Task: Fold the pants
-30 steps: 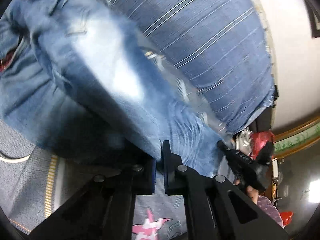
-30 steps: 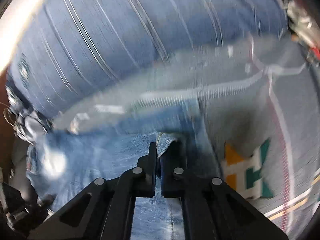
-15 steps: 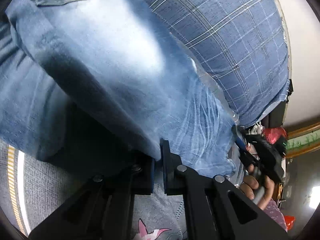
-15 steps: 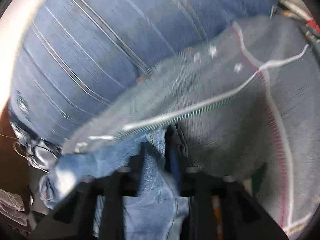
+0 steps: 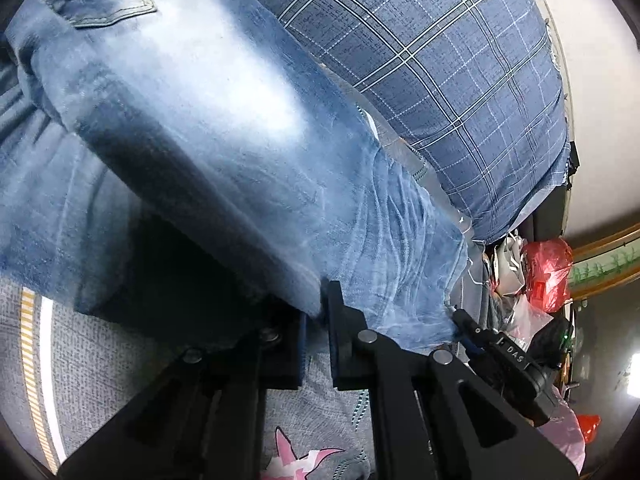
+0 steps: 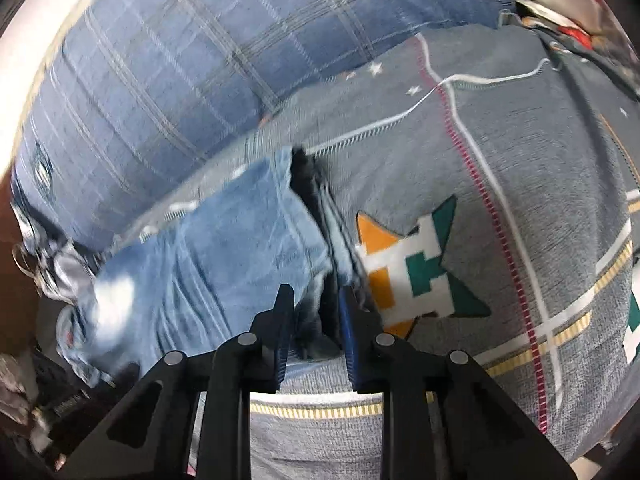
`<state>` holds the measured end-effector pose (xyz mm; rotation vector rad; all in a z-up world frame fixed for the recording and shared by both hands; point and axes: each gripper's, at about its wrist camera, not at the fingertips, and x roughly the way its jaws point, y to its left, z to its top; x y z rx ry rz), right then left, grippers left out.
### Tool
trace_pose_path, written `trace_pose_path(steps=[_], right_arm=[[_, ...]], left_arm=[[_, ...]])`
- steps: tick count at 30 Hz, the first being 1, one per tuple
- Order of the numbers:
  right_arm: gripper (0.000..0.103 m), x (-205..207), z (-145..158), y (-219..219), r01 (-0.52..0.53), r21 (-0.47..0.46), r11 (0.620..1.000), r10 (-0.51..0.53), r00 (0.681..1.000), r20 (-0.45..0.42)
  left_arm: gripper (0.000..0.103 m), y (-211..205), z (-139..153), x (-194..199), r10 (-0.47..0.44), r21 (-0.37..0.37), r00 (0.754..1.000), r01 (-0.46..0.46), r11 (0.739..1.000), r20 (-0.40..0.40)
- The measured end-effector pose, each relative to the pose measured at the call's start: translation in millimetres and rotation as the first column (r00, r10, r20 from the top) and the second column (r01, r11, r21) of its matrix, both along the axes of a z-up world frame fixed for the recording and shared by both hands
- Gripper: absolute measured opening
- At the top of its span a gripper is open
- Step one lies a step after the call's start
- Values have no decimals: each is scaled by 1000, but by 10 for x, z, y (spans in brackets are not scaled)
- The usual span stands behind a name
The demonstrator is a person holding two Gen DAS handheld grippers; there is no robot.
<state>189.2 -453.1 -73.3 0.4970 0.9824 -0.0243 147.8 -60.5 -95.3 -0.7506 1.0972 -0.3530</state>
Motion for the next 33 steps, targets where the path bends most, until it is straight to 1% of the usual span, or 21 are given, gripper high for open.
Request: trace_pose_path(steps=[3,5,6,7,9,11,13,14,15,16,17,18,20,21,22,23,24,26,28,30,33], right_arm=[[26,-26,42,16,-4,13,1000,3,1000,24],[13,2,2,61,-13,-38,999,12,1000,-7],[12,13,-7,97,-20,-69,997,19,1000,-15],[12,-1,28,102,-8,-83,996,8,1000,-2],[11,-82,208,79,24,-129,991,-14,997,78],[11,-148,313,65,56,-160,986,-36,991,125],[11,-130,284,32,63,-153,986,-47,993,109],[11,-90,214,22,54,-157,986,-43,996,73],[11,-7,78,25,36,-157,987,-35,999,5],[13,27,3,33,18,-147,989,-22,999,-29],[14,40,-6,41,11,-150,989,-16,999,-32],[17,34,38,41,16,-151,988,-18,1000,-10],[24,-33,136,40,35,-134,990,-29,999,46],[28,-86,202,42,38,-109,993,-28,996,89],[42,-125,259,49,34,-91,995,-22,992,125],[57,-174,318,63,31,-79,996,-17,987,163],[62,-219,375,95,27,-71,997,-13,980,198],[65,-315,477,235,-8,-70,998,25,966,257],[65,-376,537,426,-64,-70,996,81,955,284],[65,-441,577,646,-130,-62,990,142,944,296],[67,-504,679,1053,-235,-25,972,230,918,324]], left_arm=[[8,-10,18,-17,3,6,1000,-3,1000,4],[8,-33,48,-28,1,19,1000,-2,1000,20],[8,-40,67,-36,0,19,1000,0,1000,30],[7,-34,106,-53,3,3,999,-3,1000,48],[7,-30,216,-91,-3,-28,996,5,1000,91],[7,-42,350,-132,-12,-29,990,16,999,140],[7,-84,351,-125,-24,-1,991,24,1000,131],[7,-105,296,-103,-26,21,994,24,999,109],[7,-132,215,-73,-28,42,997,25,999,78],[7,-170,101,-33,-36,72,999,34,997,34],[7,-196,24,-13,-44,91,999,44,995,3],[8,-203,-32,-4,-49,101,999,50,994,-19],[16,-149,16,-34,-40,73,999,42,996,-18],[32,-128,77,-47,-56,55,998,56,997,-12],[47,-85,182,-81,-71,28,997,71,997,23],[54,-28,302,-128,-68,28,995,66,997,68],[61,32,417,-182,-57,45,992,52,998,112],[63,144,584,-256,-48,70,982,36,997,182],[64,330,704,-298,-34,82,976,16,996,216],[64,504,778,-292,-8,83,975,-11,997,223],[64,935,850,-283,72,102,973,-97,990,220]])
